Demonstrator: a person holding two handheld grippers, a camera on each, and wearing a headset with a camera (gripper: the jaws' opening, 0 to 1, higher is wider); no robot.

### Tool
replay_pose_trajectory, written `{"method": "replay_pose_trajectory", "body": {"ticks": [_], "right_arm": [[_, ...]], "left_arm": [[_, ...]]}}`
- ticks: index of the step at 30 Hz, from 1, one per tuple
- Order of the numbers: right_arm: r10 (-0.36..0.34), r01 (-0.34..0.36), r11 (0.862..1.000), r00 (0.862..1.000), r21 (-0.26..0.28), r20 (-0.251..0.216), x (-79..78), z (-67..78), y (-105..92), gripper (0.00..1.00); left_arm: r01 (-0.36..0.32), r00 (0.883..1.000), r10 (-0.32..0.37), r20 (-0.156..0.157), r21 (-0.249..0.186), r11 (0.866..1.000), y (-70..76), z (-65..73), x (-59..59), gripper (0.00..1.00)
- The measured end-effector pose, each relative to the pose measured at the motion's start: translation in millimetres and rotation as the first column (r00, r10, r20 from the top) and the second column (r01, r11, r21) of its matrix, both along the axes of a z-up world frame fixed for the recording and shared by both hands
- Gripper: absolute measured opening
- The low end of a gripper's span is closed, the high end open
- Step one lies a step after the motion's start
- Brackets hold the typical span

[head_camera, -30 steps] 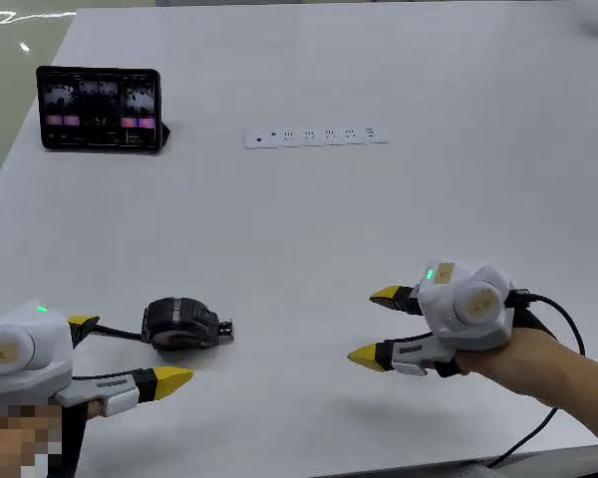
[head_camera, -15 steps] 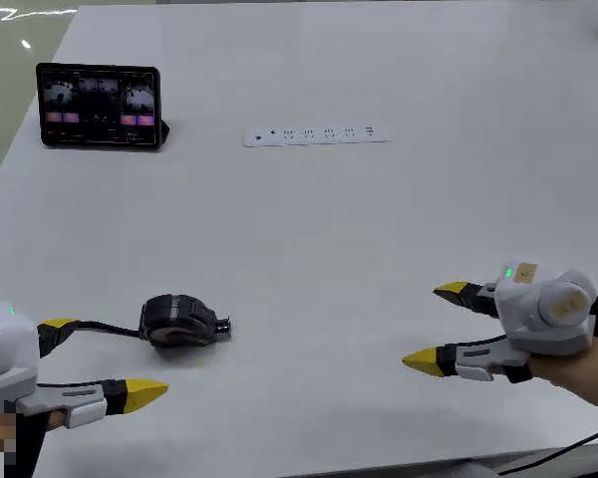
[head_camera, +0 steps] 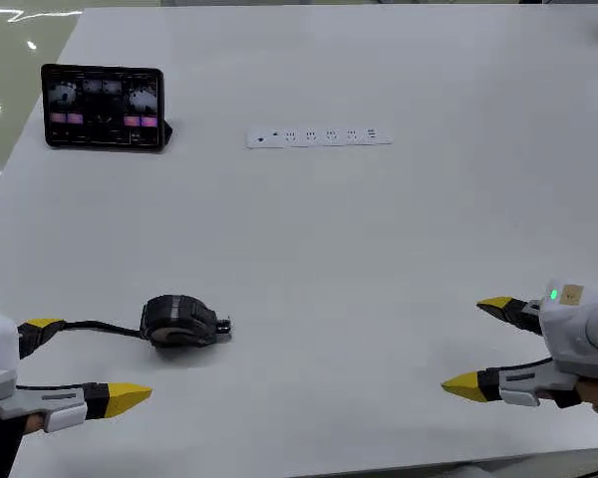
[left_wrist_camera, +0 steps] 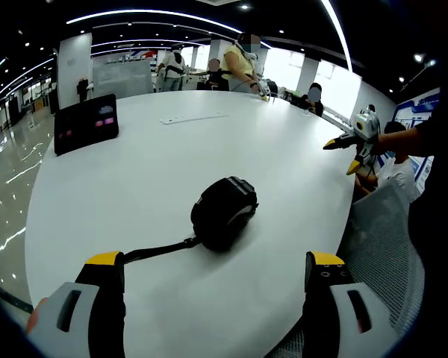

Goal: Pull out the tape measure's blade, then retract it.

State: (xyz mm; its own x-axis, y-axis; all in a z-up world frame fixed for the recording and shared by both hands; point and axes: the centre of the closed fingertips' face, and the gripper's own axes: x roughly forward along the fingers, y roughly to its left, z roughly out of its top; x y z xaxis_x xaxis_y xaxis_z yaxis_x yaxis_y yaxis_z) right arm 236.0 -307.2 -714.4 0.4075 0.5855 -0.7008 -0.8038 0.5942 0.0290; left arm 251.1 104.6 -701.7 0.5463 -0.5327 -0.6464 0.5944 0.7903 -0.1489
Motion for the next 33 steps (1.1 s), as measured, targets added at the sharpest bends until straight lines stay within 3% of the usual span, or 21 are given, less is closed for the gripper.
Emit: {"method": "replay_pose_trajectory", "body": {"ticks": [12,26,33], "right_arm": [[-0.044,0.045,0.998,0.999,0.035,-0.017,-0.2,5.9,-14.0,0.99],[-0.058,0.059,0.997,0.998,0.047,-0.03,-1.0,8.4,-15.9,0.99],[-0.055,0.057,0.997,0.998,0.053,-0.038,-3.6,8.3,-14.2,0.99]], "left_arm": [[0.007,1.0,-0.007,-0.013,0.02,1.0,13.3,-0.3,-1.7,0.99],[0.011,1.0,-0.01,-0.027,0.02,1.0,18.1,0.0,-3.4,0.99],[0.025,0.998,-0.025,-0.055,0.008,1.0,14.4,-3.1,-9.0,0.99]]}}
